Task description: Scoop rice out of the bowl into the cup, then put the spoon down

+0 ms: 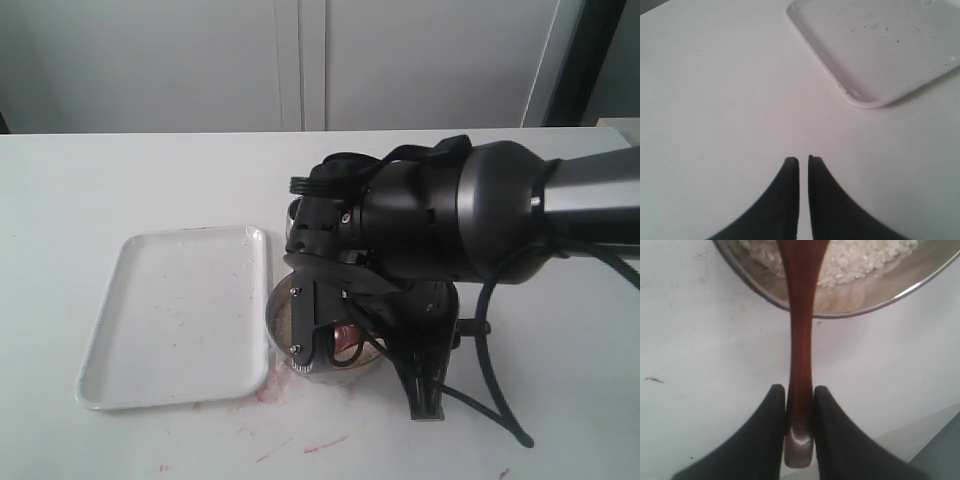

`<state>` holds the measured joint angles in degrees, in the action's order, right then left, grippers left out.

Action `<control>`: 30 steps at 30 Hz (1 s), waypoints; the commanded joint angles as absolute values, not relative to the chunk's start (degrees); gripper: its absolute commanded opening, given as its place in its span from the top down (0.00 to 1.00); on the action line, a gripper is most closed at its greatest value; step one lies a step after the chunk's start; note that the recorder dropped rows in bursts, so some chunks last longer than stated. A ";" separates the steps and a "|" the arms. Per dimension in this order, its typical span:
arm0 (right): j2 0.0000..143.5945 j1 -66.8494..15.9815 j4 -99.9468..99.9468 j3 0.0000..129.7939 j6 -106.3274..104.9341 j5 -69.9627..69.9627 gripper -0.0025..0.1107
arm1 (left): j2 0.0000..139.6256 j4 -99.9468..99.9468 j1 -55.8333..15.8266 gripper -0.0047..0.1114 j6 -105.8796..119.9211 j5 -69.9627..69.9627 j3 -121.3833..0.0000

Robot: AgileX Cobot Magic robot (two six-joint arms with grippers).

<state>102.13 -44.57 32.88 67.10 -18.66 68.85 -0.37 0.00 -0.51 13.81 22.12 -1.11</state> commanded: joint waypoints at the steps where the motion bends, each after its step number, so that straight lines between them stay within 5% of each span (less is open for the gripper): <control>1: 101.76 -44.22 36.01 68.11 -19.29 69.96 0.98 | 0.00 0.00 -0.74 0.84 13.47 24.45 -0.58; 30: 100.53 -30.55 15.12 79.85 -13.26 69.96 0.98 | 0.00 0.00 -0.74 0.84 13.47 24.45 -0.58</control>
